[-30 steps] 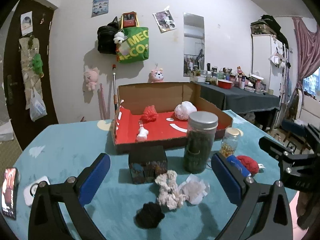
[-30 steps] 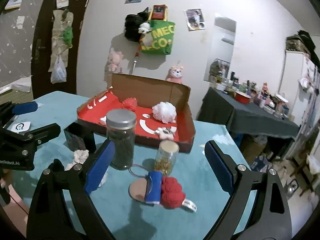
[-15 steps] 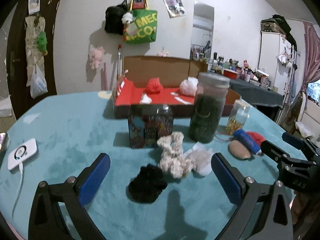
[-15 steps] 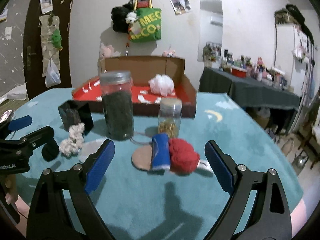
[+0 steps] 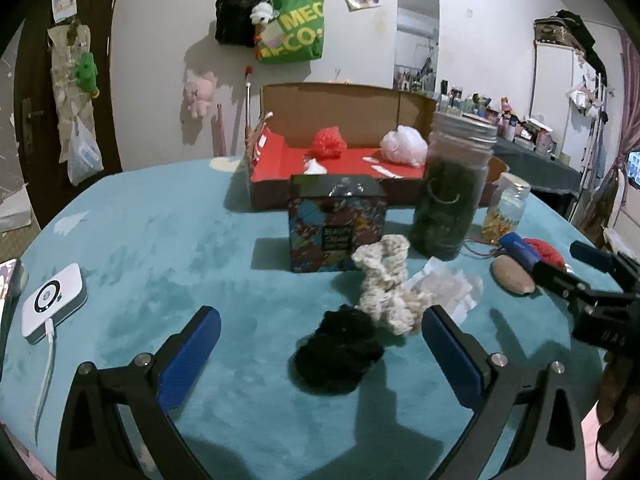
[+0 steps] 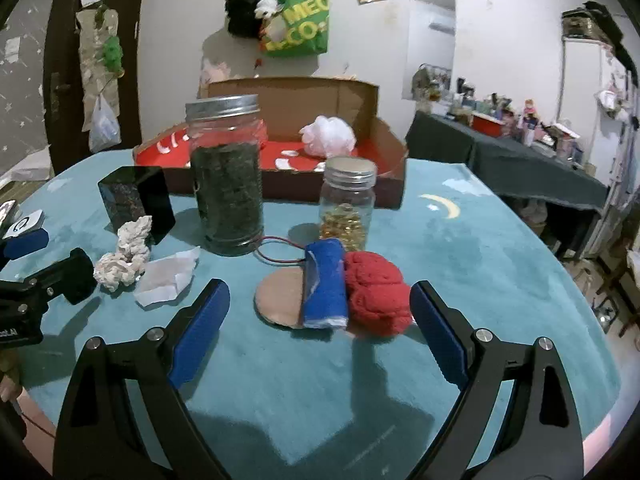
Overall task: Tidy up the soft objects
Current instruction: 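Withdraw both tools from the box toward the remaining soft items, then grasp the black fluffy scrunchie with the left tool while the right tool grasps the blue cloth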
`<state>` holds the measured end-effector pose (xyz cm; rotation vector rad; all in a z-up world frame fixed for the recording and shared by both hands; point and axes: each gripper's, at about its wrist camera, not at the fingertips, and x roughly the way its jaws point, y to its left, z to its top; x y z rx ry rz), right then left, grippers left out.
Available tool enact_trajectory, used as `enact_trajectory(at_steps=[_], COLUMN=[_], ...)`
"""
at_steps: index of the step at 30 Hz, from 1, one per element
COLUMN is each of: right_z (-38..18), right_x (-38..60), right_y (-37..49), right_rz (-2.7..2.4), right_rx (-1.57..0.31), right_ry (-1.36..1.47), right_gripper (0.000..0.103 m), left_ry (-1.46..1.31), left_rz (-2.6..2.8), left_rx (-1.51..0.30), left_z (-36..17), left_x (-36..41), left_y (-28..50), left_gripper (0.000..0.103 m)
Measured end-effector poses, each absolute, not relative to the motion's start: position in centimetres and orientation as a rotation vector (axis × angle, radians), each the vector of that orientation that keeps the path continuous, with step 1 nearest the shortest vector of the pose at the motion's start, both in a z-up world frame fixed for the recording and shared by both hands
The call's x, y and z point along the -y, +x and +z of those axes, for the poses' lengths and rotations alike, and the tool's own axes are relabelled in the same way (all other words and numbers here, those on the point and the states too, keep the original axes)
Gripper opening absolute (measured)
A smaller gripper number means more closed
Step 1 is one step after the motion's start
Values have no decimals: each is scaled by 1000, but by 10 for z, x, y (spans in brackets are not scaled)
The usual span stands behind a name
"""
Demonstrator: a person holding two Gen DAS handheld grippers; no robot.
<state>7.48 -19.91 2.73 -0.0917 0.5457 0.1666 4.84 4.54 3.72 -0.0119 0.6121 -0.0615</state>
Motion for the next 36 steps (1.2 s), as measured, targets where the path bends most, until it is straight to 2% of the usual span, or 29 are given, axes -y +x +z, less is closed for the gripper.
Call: enact_trajectory(at_steps=[5, 8, 10, 12, 13, 14, 15, 16, 18, 24, 36], right_z=[34, 34, 31, 26, 24, 23, 22, 20, 19, 28, 35], right_x=[199, 200, 200, 200, 200, 200, 200, 200, 203, 206, 191], right_y=[90, 99, 106, 112, 115, 116, 117, 118, 117, 103, 83], right_rz=[214, 259, 280, 287, 286, 291, 293, 291, 301, 326, 398], right_rx=[-591, -633, -669, -706, -722, -731, -737, -747, -746, -680, -600], right_ry=[-100, -80, -68, -62, -59, -57, -58, -57, -40, -26, -37], right_gripper=[92, 89, 79, 62, 59, 51, 37, 30, 27, 24, 22], left_ry=[13, 21, 13, -9, -11, -3, 2, 4, 14, 22, 3], left_rz=[-77, -116, -144, -186, -187, -183, -181, -183, -185, -248, -410], left_rx=[-662, -700, -724, -760, -759, -750, -744, -733, -703, -642, -659], left_z=[33, 29, 26, 22, 22, 23, 25, 29, 37, 57, 60], left_x=[-47, -46, -46, -47, -46, -45, -44, -43, -40, -25, 21], left_y=[55, 59, 62, 66, 66, 65, 64, 62, 57, 59, 91], left_gripper=[88, 71, 50, 35, 33, 31, 29, 29, 29, 29, 29])
